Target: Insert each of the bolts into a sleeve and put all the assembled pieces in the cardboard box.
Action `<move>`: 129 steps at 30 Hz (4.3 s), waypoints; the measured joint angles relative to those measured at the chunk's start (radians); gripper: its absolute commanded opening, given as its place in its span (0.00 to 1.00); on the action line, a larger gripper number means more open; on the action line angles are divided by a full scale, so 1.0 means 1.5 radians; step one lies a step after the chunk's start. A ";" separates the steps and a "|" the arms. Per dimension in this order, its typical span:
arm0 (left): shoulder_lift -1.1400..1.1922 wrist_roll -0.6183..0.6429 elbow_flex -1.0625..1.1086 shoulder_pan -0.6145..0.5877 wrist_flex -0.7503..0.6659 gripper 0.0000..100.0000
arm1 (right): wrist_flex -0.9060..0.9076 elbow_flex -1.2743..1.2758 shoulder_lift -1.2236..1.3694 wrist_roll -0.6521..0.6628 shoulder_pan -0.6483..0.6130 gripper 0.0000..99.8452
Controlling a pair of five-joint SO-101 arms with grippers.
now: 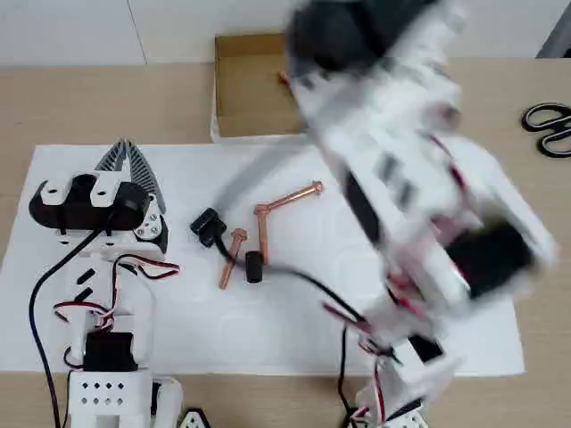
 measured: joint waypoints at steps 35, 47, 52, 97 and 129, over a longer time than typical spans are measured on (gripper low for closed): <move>0.000 0.002 -0.200 0.120 0.485 0.00 | 0.015 0.485 -0.471 -0.004 0.197 0.19; 0.000 0.002 -0.200 0.120 0.498 0.00 | -0.063 1.000 -0.570 -0.120 0.197 0.19; 0.000 0.056 -0.200 0.120 0.567 0.00 | -0.223 1.202 -0.571 -0.245 0.175 0.19; 0.000 0.214 -0.200 -0.037 0.708 0.00 | -0.565 1.516 -0.185 -0.471 -0.220 0.19; 0.000 0.213 -0.200 -0.037 0.708 0.00 | -0.570 1.500 -0.118 -0.471 -0.206 0.01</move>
